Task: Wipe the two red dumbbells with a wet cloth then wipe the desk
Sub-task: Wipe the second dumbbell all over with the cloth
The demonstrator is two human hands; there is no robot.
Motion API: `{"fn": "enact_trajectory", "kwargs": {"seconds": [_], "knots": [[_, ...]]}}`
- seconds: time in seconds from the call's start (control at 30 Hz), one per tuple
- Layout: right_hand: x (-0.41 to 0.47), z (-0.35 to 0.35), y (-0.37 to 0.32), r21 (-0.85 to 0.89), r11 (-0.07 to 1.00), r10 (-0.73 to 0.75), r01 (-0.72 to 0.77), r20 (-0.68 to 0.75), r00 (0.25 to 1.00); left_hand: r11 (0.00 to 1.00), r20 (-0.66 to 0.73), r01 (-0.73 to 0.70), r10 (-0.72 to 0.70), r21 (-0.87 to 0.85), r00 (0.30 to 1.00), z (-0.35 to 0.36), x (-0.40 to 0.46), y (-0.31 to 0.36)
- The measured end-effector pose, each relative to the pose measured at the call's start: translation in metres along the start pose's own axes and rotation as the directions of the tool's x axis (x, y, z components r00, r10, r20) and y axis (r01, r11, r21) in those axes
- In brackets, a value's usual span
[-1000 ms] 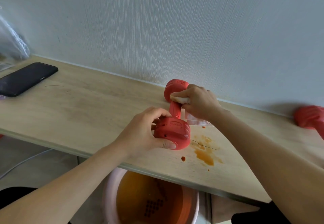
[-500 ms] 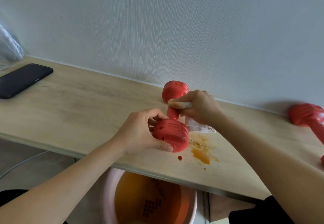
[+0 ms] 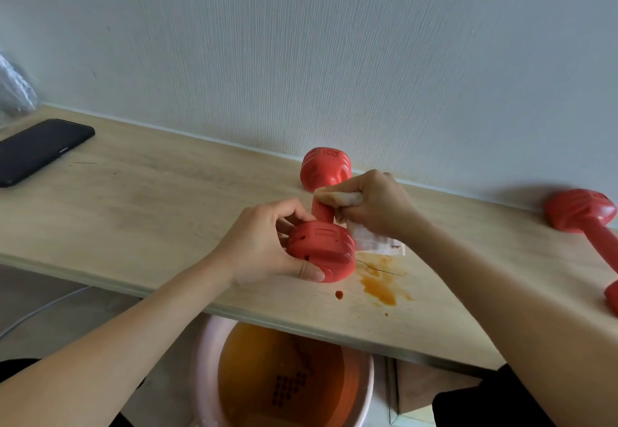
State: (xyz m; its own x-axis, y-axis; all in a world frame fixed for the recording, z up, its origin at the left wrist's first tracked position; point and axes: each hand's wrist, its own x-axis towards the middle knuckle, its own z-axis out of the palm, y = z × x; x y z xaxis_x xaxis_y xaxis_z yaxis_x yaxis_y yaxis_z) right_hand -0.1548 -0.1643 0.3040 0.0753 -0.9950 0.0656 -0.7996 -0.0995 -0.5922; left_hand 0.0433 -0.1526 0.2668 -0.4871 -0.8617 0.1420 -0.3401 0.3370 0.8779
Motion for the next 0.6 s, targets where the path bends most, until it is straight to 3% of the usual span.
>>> {"fn": "enact_trajectory", "kwargs": {"seconds": [0.1,0.17,0.23,0.33,0.4,0.5,0.6], "knots": [[-0.011,-0.014,-0.003,0.007,0.999,-0.043,0.043,0.245,0.969,1.0,-0.003,0.003,-0.003,0.008,1.0,0.0,-0.001,-0.001],[-0.017,-0.02,-0.006,-0.02,0.998,-0.046,0.056,0.331,0.942,1.0,0.014,0.0,0.0,0.023,1.0,0.0,-0.001,-0.001],[-0.012,-0.019,-0.006,-0.029,0.999,-0.036,0.046,0.283,0.959,1.0,0.03,-0.005,0.004,0.028,1.0,0.0,0.0,0.001],[0.009,-0.008,0.002,-0.055,0.998,0.026,-0.026,0.009,1.0,0.999,0.055,-0.011,0.009,0.039,0.998,0.001,0.0,0.003],[0.021,0.0,0.005,-0.11,0.991,0.068,-0.078,-0.095,0.993,0.999,0.048,-0.015,0.014,0.031,0.999,0.002,0.001,0.003],[0.025,0.008,0.005,-0.197,0.978,0.039,-0.062,-0.119,0.992,1.0,0.037,-0.02,0.021,-0.004,0.999,0.001,0.002,0.0],[0.016,0.0,0.008,-0.109,0.994,0.015,-0.016,-0.008,1.0,0.999,0.05,-0.029,0.03,-0.017,0.998,0.0,0.002,-0.003]]}}
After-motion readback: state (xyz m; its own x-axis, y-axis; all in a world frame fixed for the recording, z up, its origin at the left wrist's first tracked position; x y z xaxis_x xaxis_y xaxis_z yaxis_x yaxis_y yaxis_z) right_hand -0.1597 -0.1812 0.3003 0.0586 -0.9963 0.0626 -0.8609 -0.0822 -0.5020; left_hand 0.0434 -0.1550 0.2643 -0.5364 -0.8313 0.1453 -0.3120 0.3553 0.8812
